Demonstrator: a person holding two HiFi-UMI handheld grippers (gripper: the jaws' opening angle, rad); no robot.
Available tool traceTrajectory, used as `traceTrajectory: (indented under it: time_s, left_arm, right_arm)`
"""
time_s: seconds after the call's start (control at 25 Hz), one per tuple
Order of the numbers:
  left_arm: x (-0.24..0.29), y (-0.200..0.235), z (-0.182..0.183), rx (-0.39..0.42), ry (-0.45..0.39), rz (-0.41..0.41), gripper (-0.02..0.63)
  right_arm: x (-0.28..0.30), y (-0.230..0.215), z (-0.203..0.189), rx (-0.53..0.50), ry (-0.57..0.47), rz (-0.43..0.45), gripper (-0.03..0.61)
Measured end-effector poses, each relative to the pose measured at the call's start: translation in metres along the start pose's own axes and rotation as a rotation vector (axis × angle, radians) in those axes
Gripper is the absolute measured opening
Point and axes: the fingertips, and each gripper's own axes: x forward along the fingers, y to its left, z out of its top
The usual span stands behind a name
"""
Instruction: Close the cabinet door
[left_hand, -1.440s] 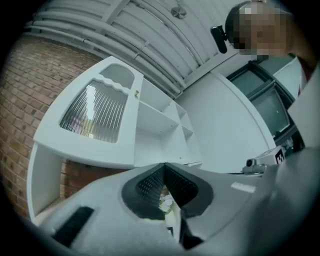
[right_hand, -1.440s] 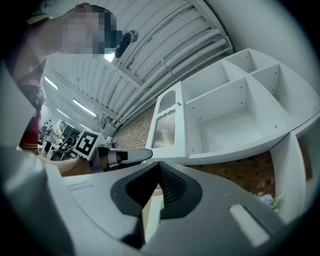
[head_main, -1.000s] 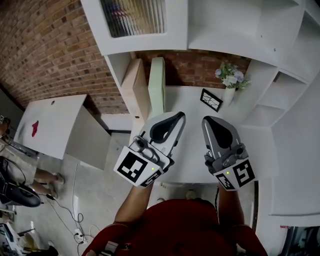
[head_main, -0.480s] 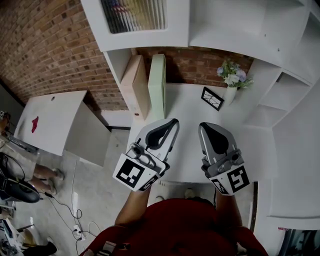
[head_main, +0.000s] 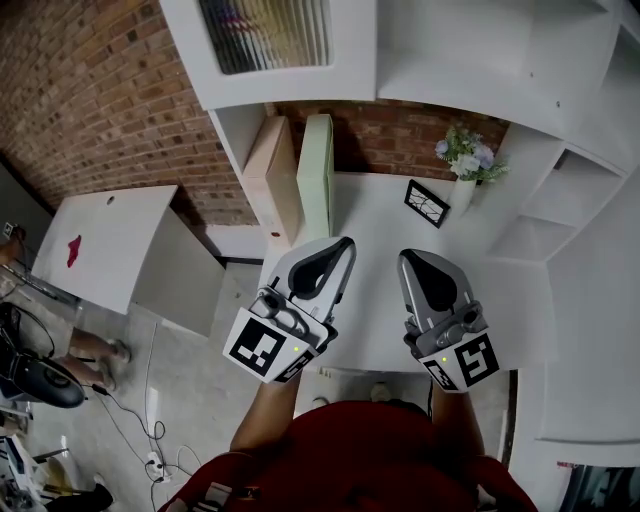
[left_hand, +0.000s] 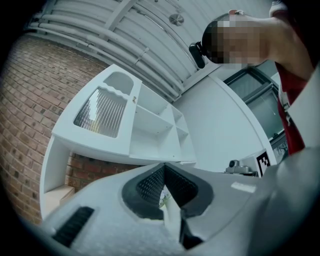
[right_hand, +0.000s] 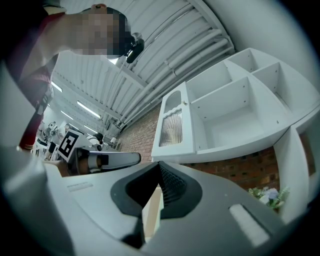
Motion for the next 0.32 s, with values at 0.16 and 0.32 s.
traceTrajectory:
  time_s: [0.16, 0.32]
  left_arm:
    - [0.0003, -0.0015, 0.0036, -0.001, -0.01, -0.002, 0.003]
    - [0.0002, 0.0, 0.0058, -0.015, -0.022, 0.002, 0.003]
  right_arm:
    - [-0.0002, 0.0001, 0.0034, 0.0, -0.004, 0.003, 0.012]
    - [0.0002, 0.0005, 0.004, 0.001, -0.004, 0.004, 0.012]
